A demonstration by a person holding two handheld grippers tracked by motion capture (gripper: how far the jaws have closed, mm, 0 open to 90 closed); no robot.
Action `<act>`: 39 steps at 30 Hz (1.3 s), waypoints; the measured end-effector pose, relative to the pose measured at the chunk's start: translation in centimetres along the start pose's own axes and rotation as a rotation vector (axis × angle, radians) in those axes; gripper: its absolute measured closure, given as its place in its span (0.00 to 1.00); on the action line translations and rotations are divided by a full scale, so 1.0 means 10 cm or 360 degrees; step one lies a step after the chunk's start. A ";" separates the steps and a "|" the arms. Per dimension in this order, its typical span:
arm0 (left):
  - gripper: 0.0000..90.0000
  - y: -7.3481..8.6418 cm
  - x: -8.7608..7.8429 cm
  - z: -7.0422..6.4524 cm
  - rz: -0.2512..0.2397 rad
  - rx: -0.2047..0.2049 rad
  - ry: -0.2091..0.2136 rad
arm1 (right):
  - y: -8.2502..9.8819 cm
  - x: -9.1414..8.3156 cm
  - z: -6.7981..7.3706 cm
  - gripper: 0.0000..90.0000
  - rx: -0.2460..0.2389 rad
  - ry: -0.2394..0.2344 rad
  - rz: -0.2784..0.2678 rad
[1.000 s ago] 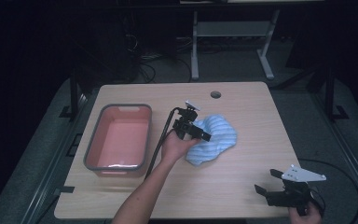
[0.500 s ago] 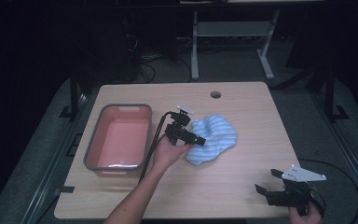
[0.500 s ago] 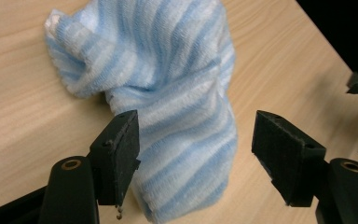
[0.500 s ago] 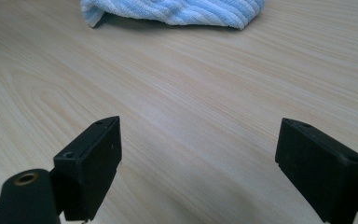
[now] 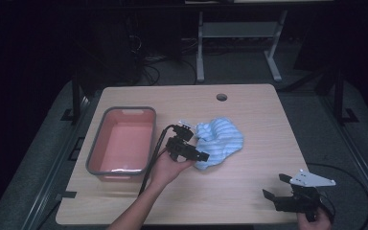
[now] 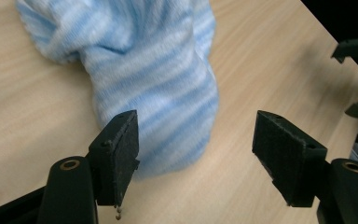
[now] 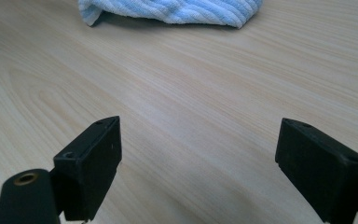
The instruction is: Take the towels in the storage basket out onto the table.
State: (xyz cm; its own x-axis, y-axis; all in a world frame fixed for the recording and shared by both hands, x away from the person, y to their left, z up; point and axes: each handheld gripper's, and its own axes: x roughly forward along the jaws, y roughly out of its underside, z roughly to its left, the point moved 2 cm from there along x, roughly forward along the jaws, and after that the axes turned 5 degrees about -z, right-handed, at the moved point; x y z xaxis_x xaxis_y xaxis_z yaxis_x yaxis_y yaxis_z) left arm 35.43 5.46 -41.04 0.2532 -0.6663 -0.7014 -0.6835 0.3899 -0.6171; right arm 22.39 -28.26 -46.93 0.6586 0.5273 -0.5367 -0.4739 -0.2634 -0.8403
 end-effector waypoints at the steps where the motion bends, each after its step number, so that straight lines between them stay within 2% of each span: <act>1: 0.35 0.02 -0.01 -0.01 0.0003 0.0013 -0.0009 | 0.00 0.00 0.00 0.16 -0.0001 0.0002 0.0000; 10: 0.35 0.22 -0.09 -0.05 -0.0027 0.0026 0.0025 | 0.00 0.01 0.00 0.16 0.0001 0.0005 0.0010; 12: 0.35 0.27 -0.09 -0.07 -0.0034 0.0053 0.0013 | 0.00 0.01 0.00 0.16 -0.0009 0.0005 0.0009; 18: 0.34 0.39 -0.11 -0.16 -0.0038 0.0066 0.0068 | 0.00 0.02 0.01 0.16 -0.0005 0.0008 0.0021; 24: 0.34 0.53 -0.15 -0.22 -0.0019 0.0115 0.0064 | -0.01 -0.01 0.07 0.16 -0.0017 0.0004 0.0008; 28: 0.34 0.65 -0.17 -0.25 -0.0053 0.0081 0.0109 | -0.01 0.00 0.08 0.16 -0.0028 0.0002 0.0010; 30: 0.34 0.71 -0.19 -0.27 -0.0061 0.0091 0.0115 | 0.00 -0.02 0.10 0.16 -0.0027 0.0005 0.0009; 32: 0.33 0.77 -0.21 -0.29 -0.0085 0.0104 0.0127 | 0.00 -0.02 0.11 0.16 -0.0037 0.0003 0.0008; 34: 0.32 0.87 -0.23 -0.33 -0.0135 0.0092 0.0198 | 0.01 -0.02 0.13 0.16 -0.0041 0.0000 0.0007; 36: 0.32 0.94 -0.23 -0.35 -0.0167 0.0112 0.0203 | 0.01 -0.03 0.15 0.16 -0.0045 0.0001 0.0009; 38: 0.32 1.05 -0.25 -0.37 -0.0246 0.0183 0.0168 | 0.02 -0.01 0.16 0.16 -0.0051 -0.0011 0.0016; 39: 0.34 1.11 -0.25 -0.39 -0.0273 0.0243 0.0198 | 0.02 -0.01 0.16 0.16 -0.0048 -0.0016 0.0020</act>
State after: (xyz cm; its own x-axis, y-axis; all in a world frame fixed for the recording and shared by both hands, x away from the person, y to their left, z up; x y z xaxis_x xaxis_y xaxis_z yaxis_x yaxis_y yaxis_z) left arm 24.53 9.01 -44.75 0.2639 -0.8002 -0.5386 -0.5244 0.3497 -0.7764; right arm 21.29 -27.04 -46.94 0.6466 0.5318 -0.5468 -0.4642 -0.2945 -0.8354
